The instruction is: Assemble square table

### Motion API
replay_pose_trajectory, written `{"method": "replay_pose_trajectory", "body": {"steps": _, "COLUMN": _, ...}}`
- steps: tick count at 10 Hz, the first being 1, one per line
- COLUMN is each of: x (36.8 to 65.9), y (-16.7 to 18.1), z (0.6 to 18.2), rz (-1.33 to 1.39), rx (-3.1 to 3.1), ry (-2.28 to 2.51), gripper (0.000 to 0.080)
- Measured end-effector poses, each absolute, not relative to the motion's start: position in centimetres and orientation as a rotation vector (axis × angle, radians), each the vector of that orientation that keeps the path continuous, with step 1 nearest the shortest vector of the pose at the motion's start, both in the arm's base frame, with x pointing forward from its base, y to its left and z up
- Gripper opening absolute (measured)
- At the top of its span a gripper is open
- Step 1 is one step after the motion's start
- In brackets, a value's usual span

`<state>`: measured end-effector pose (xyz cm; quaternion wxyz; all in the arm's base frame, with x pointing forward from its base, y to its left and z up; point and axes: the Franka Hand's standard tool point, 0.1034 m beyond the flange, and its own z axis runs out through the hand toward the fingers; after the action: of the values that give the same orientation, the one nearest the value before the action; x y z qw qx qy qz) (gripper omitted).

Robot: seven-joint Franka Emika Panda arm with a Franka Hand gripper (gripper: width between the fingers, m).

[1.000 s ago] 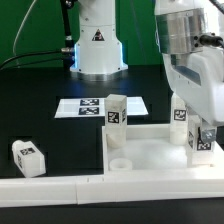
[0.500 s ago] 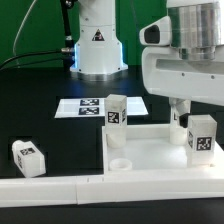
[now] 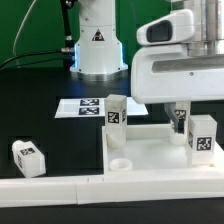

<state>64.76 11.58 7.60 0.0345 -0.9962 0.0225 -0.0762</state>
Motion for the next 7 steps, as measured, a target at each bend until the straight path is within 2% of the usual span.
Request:
{"method": "replay_pose_trajectory", "body": {"steps": 1, "x": 64.7, "y": 11.6, "z": 7.6, "rz": -0.222, "rx": -3.051, "ry": 0.21, "gripper": 0.0649}}
{"method": "replay_pose_trajectory", "body": {"steps": 2, "x": 64.7, "y": 11.5, "z": 7.6, "rz": -0.223, "rx": -3.054, "ry": 0.201, "gripper": 0.054}}
{"method": "replay_pose_trajectory", "body": {"steps": 3, "x": 64.7, "y": 11.5, "z": 7.5, "rz": -0.222, "rx": -3.054, "ry": 0.203, "gripper": 0.054}}
{"method": "replay_pose_trajectory", "body": {"steps": 4, "x": 64.7, "y": 11.4, "z": 7.5, "rz": -0.222, "rx": -3.054, "ry": 0.204, "gripper": 0.0363}}
{"method": "replay_pose_trajectory", "body": {"steps": 5, "x": 64.8, "y": 10.8, "z": 7.3, "rz": -0.224, "rx": -3.058, "ry": 0.231, "gripper": 0.0363}}
{"method": "replay_pose_trajectory", "body": {"steps": 6, "x": 65.0, "y": 10.6, "z": 7.3, "rz": -0.239, "rx": -3.052, "ry": 0.287, "gripper": 0.0288}}
{"method": "replay_pose_trajectory", "body": {"steps": 7, "x": 65.0, "y": 10.5, "z": 7.3, "rz": -0.238, "rx": -3.044, "ry": 0.345, "gripper": 0.0288}}
